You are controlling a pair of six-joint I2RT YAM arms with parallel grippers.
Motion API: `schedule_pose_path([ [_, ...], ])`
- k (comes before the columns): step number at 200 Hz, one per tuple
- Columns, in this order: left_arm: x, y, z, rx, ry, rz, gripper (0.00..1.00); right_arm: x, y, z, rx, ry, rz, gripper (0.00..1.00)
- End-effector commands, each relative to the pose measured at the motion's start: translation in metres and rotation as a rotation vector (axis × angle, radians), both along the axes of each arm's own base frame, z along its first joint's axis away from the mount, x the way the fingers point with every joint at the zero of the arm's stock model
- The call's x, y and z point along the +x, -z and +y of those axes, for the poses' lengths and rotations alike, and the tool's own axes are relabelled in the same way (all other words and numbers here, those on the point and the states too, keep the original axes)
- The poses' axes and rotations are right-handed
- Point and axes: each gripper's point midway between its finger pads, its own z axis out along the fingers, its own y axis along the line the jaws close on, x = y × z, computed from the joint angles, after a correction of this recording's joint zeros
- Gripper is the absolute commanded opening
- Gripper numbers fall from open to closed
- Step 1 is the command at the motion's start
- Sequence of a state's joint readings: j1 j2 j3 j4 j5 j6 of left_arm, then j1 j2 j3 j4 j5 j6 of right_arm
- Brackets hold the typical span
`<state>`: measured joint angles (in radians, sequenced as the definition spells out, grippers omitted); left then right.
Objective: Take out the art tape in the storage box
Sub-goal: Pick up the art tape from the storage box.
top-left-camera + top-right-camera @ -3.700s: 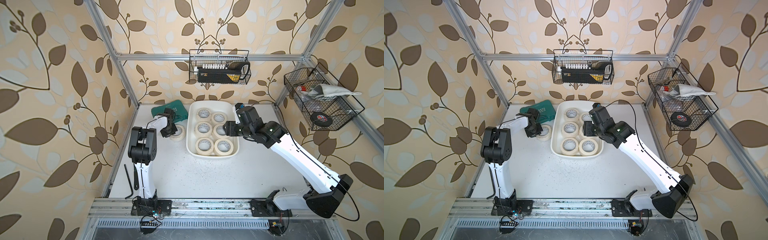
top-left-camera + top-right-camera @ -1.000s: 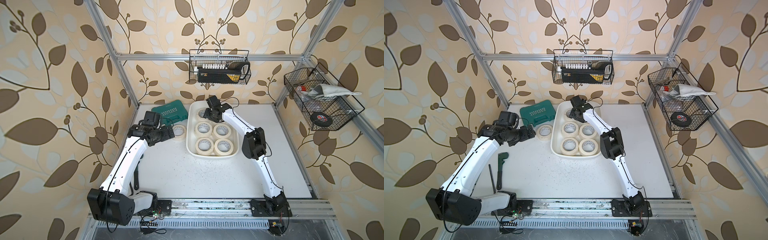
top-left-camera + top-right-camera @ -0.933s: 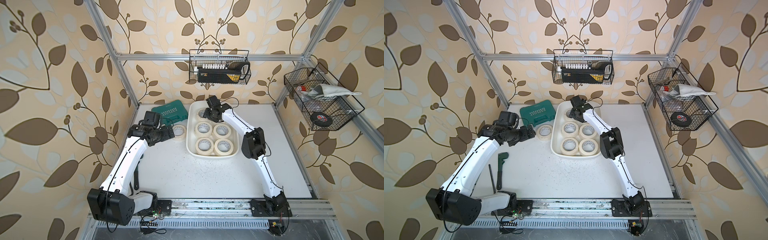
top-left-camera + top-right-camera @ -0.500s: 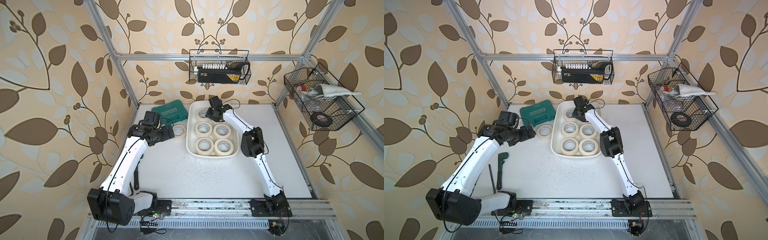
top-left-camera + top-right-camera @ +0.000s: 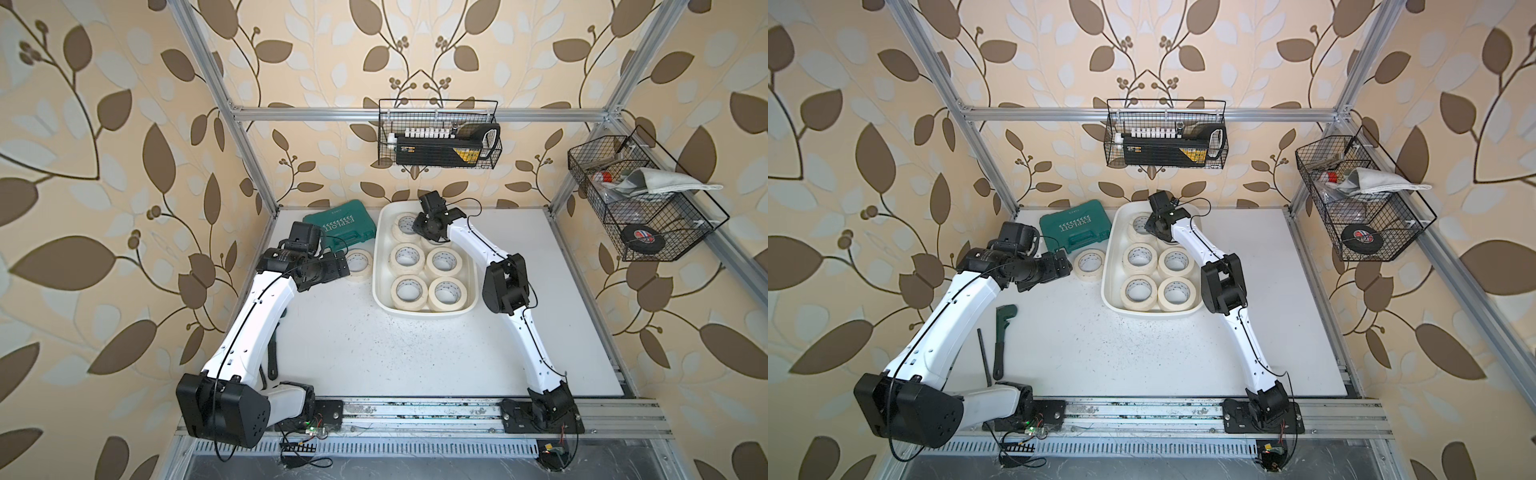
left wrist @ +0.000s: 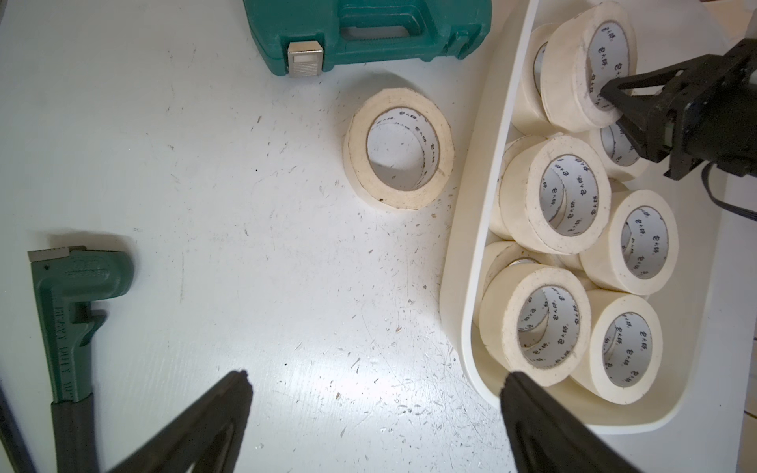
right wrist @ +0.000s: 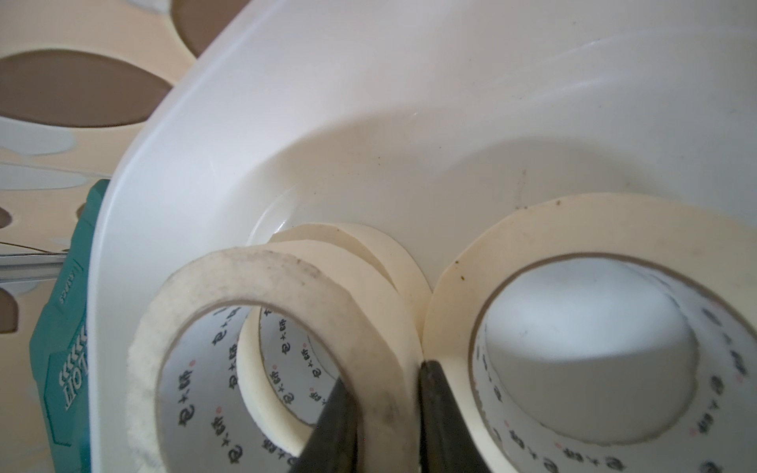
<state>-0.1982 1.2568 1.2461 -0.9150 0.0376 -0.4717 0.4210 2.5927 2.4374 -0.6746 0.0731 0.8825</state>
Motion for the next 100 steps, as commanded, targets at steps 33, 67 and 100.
schedule_pose_path([
  [33,0.005,-0.010,-0.008,-0.019,0.034,-0.029,0.99,0.001,-0.018,-0.006,0.020,-0.003,-0.027,0.04],
  [67,0.005,-0.014,-0.008,-0.018,0.037,-0.040,0.99,-0.001,-0.042,-0.009,0.008,-0.032,-0.071,0.00],
  [100,0.007,-0.016,-0.004,0.000,0.023,-0.044,0.99,-0.006,-0.064,-0.018,-0.015,-0.058,-0.090,0.00],
])
